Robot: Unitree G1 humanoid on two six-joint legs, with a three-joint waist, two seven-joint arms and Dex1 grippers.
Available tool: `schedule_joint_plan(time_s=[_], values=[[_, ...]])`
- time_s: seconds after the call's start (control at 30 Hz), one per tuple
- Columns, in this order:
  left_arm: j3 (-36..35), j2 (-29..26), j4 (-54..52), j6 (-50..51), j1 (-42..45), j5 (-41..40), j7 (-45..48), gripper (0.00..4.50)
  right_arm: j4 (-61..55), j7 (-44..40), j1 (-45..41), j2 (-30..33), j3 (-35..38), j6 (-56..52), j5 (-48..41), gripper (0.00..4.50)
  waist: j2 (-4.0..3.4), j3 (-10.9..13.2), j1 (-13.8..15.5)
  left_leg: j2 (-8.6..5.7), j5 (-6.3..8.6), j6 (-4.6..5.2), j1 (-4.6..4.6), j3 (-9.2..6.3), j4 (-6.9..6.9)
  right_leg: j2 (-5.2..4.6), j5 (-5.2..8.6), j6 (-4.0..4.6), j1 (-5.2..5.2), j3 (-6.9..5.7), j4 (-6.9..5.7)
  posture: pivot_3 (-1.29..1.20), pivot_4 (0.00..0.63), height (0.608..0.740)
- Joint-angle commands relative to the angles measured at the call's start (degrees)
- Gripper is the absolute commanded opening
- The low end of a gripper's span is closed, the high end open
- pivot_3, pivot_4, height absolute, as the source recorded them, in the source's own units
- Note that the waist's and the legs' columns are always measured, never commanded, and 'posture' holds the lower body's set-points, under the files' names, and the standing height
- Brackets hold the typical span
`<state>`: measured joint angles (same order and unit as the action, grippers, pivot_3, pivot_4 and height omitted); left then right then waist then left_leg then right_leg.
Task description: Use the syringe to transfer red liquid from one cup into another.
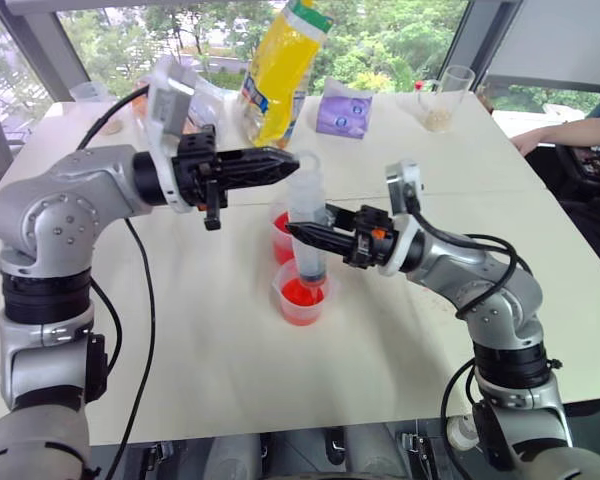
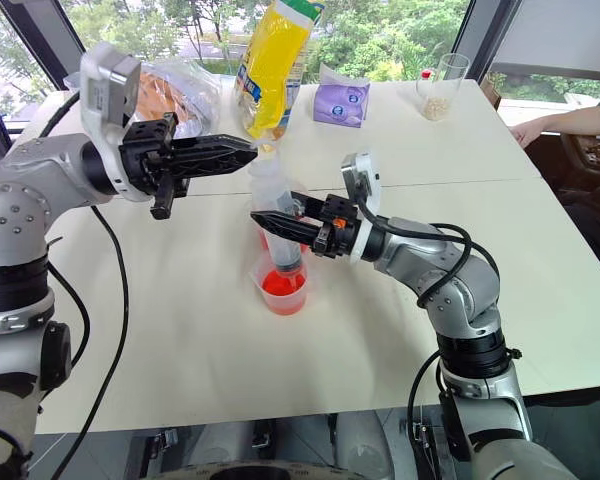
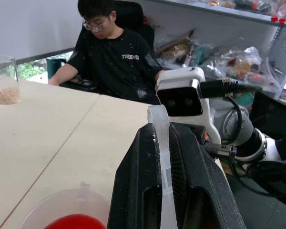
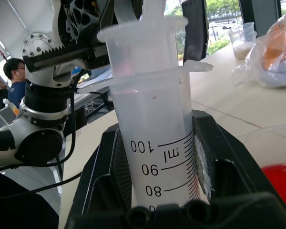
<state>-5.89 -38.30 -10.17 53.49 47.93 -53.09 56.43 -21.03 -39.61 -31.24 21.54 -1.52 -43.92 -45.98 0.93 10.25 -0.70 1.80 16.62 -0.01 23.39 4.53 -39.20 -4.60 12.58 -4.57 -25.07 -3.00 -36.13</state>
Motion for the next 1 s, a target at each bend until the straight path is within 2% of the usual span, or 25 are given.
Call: schedule_joint_plan(time_s=[0.03,0.5,0.67,0.8,0.83,1.0], values=[[5.2,-0.3,-3.1,1.3,-1.6,1.0,2.5,0.02,-2.3,1.0,-4.8,-1.1,4.4,2.5,-3.1,1.37,0.0,0.0,0.0,0.0,0.0,0.0,0.0,0.0,0.0,0.0,0.0,0.0,0.0,0.0,0.0,0.0,0.15,0.74],[5.0,-1.5,-4.3,1.1,-3.0,1.5,3.4,0.02,-1.0,0.7,-5.6,-1.9,4.2,3.0,-2.9,1.37,0.0,0.0,0.0,0.01,0.0,0.0,0.0,0.0,0.0,0.0,0.0,0.0,0.0,0.0,0.0,0.0,0.15,0.74],[3.1,-1.4,-1.0,0.8,-0.9,1.9,2.0,2.11,-1.5,1.3,-3.8,-2.6,3.2,1.4,-3.6,1.37,0.01,0.0,0.0,0.0,0.0,0.0,0.0,-0.01,0.0,0.0,0.0,0.0,0.01,-0.01,0.01,0.0,0.15,0.74],[1.5,-2.0,0.9,-1.4,0.0,3.4,1.8,4.2,-1.3,2.0,-2.3,-3.5,2.5,-0.2,-4.8,1.37,0.01,0.0,0.0,0.0,0.0,0.0,-0.01,0.0,0.0,0.0,0.0,0.0,0.01,0.0,-0.01,0.0,0.15,0.74],[0.6,-2.3,1.6,-1.6,0.3,3.2,1.9,4.45,-1.2,2.2,-2.2,-3.6,2.4,-0.3,-5.0,1.37,0.01,0.0,0.0,0.01,0.0,0.0,0.0,-0.01,0.0,0.02,0.0,0.0,0.0,-0.01,0.0,0.0,0.15,0.74],[-2.9,-4.8,3.0,-2.1,0.1,2.7,2.6,4.45,-0.7,3.0,-2.0,-3.5,2.3,-0.6,-5.4,1.37,0.0,0.0,-0.1,0.01,0.0,0.0,0.0,0.0,0.01,0.01,0.0,0.0,-0.02,0.0,0.0,0.0,0.15,0.74]])
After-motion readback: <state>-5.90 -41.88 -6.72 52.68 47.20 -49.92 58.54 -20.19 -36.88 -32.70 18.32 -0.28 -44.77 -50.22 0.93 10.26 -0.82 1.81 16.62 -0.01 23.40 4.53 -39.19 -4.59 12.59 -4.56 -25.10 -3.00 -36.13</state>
